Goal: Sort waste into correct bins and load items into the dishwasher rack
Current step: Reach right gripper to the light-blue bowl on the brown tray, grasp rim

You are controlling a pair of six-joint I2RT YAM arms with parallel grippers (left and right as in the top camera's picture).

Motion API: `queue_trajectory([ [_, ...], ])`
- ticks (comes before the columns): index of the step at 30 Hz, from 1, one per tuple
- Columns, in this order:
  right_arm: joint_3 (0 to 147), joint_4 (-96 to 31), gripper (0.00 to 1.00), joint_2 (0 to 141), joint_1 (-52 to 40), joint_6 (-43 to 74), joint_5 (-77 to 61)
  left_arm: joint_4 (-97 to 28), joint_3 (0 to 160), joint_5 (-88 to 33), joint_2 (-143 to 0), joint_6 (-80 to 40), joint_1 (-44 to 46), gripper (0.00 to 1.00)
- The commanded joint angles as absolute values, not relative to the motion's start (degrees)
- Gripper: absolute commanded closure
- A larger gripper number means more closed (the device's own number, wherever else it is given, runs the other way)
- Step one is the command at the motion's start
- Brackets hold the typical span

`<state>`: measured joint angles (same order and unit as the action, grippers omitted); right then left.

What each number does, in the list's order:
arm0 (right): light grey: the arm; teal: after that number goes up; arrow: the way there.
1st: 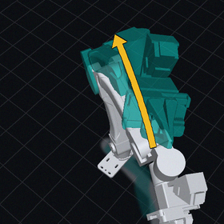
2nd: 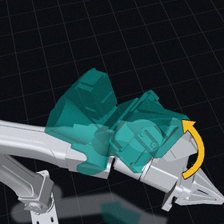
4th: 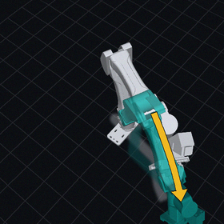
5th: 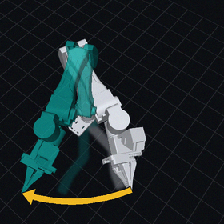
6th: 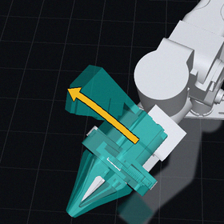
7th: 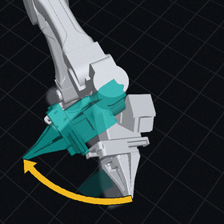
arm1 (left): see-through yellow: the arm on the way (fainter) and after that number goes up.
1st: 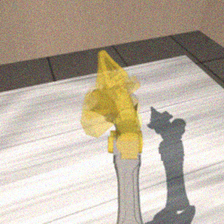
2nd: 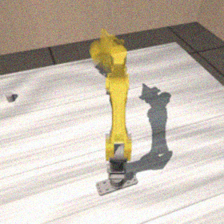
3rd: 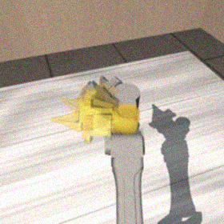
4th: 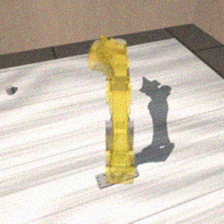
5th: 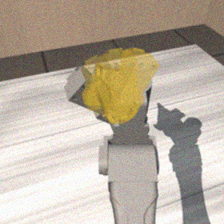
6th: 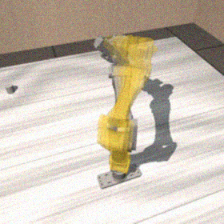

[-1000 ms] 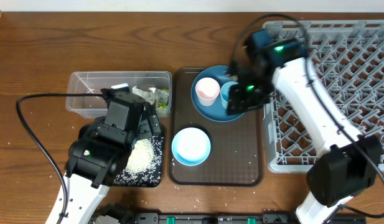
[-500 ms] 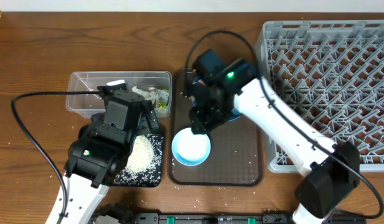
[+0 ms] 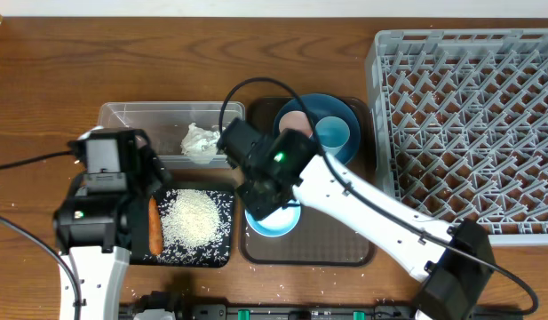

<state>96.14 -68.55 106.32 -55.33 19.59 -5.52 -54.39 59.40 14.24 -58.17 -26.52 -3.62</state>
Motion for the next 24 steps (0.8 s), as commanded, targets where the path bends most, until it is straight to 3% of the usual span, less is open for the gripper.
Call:
queue_trajectory([
  [1, 92.5, -66.1, 0.64, 105.3, -57.4, 22.3, -2.4, -55.1, 59.9, 12.2, -58.4, -25.8, -6.7, 0.03],
  [9, 80.5, -52.5, 0.64, 105.3, -60.1, 22.2, -0.4, -55.2, 59.9, 12.2, -58.3, -25.8, -7.2, 0.03],
  [24, 69.8, -41.9, 0.67, 105.3, -61.0, 22.2, -1.1, -55.2, 59.9, 12.2, -58.3, -25.8, -7.2, 0.03],
])
